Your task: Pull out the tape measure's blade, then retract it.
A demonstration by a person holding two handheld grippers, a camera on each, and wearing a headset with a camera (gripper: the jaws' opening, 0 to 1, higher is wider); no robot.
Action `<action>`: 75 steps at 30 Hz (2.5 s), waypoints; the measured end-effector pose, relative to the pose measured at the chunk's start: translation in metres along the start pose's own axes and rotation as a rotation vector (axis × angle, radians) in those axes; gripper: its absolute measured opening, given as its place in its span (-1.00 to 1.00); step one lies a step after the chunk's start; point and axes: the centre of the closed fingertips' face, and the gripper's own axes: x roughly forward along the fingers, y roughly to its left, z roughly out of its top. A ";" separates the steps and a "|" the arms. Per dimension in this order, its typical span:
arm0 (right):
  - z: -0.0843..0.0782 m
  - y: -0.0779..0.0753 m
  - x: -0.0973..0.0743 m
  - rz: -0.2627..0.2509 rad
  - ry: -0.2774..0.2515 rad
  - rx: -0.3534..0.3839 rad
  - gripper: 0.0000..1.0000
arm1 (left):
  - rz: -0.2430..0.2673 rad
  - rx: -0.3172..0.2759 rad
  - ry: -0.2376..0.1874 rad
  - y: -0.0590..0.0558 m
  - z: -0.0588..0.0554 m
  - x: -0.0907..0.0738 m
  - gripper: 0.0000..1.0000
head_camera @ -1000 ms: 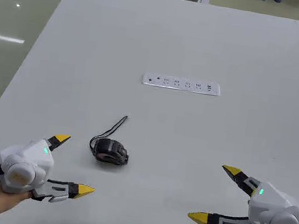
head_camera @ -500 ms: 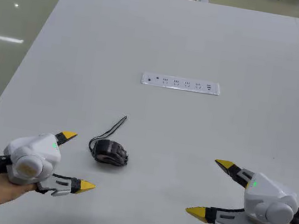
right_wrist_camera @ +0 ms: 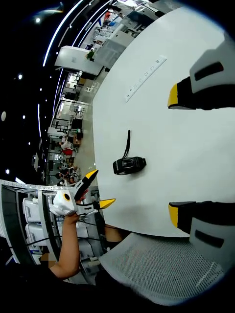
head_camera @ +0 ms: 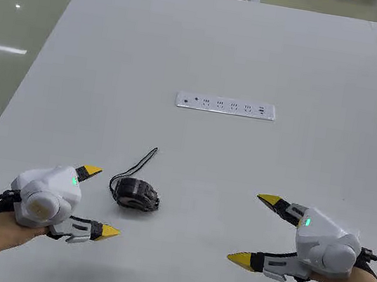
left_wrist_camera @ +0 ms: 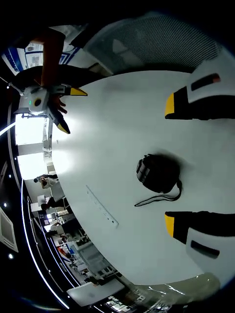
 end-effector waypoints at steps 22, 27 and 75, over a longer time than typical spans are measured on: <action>0.012 -0.009 0.036 0.072 -0.012 -0.081 0.32 | -0.079 0.130 0.072 0.016 -0.005 0.024 0.17; 0.013 -0.012 0.044 0.087 -0.010 -0.090 0.27 | -0.105 0.158 0.092 0.017 -0.006 0.031 0.10; 0.016 -0.003 0.135 0.240 0.042 -0.188 -0.09 | -0.272 0.323 0.206 0.023 -0.031 0.079 -0.23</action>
